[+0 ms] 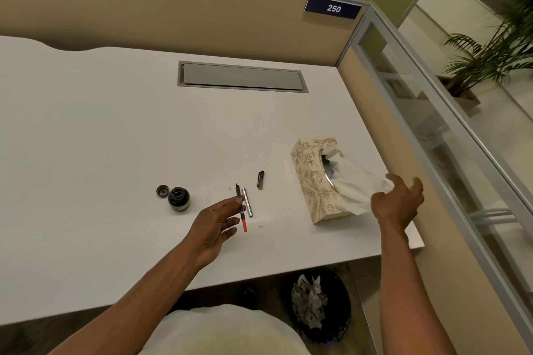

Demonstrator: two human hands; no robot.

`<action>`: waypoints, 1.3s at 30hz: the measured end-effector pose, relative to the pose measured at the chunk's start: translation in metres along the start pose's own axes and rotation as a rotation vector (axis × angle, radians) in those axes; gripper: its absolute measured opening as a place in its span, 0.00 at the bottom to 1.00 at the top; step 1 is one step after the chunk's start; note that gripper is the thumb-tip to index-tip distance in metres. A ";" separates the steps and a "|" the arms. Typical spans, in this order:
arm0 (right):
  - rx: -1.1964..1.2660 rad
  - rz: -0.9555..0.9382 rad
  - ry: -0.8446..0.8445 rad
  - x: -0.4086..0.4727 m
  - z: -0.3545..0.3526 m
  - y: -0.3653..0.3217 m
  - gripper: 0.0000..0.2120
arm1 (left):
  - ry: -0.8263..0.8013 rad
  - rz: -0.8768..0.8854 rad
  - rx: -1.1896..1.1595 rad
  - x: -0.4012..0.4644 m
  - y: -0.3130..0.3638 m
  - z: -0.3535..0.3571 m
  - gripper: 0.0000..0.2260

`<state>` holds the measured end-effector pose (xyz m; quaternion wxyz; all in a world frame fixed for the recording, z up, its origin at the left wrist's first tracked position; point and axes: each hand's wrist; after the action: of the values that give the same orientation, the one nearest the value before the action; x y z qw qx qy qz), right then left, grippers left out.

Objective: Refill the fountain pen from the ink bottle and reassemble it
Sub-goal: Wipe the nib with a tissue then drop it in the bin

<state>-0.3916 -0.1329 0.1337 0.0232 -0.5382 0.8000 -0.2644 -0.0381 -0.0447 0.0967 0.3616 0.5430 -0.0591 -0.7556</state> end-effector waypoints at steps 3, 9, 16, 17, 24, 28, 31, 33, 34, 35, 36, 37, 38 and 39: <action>-0.165 -0.251 -0.089 0.000 0.005 -0.004 0.21 | 0.005 -0.004 0.005 0.002 0.000 0.002 0.10; -0.406 -0.430 -0.477 0.002 0.000 -0.025 0.35 | -0.003 -0.008 0.024 0.003 0.000 0.006 0.11; -0.113 -0.408 -0.403 0.000 -0.004 -0.020 0.11 | 0.001 -0.007 0.002 0.003 0.002 0.004 0.09; -0.057 -0.386 -0.401 0.000 -0.004 -0.020 0.10 | 0.002 -0.009 -0.002 0.002 0.002 0.003 0.08; 0.409 -0.030 -0.529 0.010 -0.008 -0.018 0.05 | 0.000 -0.014 -0.001 0.004 0.003 0.005 0.08; 0.565 0.091 -0.558 0.016 -0.015 -0.020 0.10 | -0.016 -0.017 0.012 0.004 0.002 0.009 0.08; 0.684 0.173 -0.551 0.015 -0.020 -0.022 0.09 | -0.016 -0.014 0.009 0.005 0.002 0.010 0.08; 0.781 0.205 -0.552 0.015 -0.020 -0.018 0.05 | -0.014 -0.013 0.007 0.004 0.002 0.010 0.08; 0.840 0.221 -0.559 0.016 -0.020 -0.014 0.09 | -0.013 -0.012 0.008 0.004 0.003 0.010 0.08; 0.904 0.247 -0.553 0.017 -0.021 -0.012 0.12 | -0.011 -0.010 0.009 0.004 0.003 0.010 0.09; 0.951 0.263 -0.537 0.019 -0.022 -0.012 0.13 | -0.009 -0.009 0.009 0.004 0.003 0.009 0.09; 0.999 0.281 -0.504 0.019 -0.024 -0.014 0.13 | -0.008 -0.009 0.009 0.004 0.003 0.008 0.09; 1.005 0.286 -0.451 0.021 -0.024 -0.016 0.11 | -0.007 -0.008 0.007 0.003 0.003 0.008 0.10; 0.982 0.278 -0.399 0.021 -0.024 -0.022 0.06 | -0.006 -0.007 0.005 0.003 0.003 0.007 0.09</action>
<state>-0.3899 -0.1473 0.1695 0.4576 -0.3931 0.6263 -0.4939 -0.0428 -0.0513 0.0987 0.3572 0.5417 -0.0601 -0.7585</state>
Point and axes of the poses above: each hand's wrist, its own x-axis towards the middle knuckle, its own z-axis out of the palm, y = z × x, and after that the axes turned 13 degrees about -z, right-handed
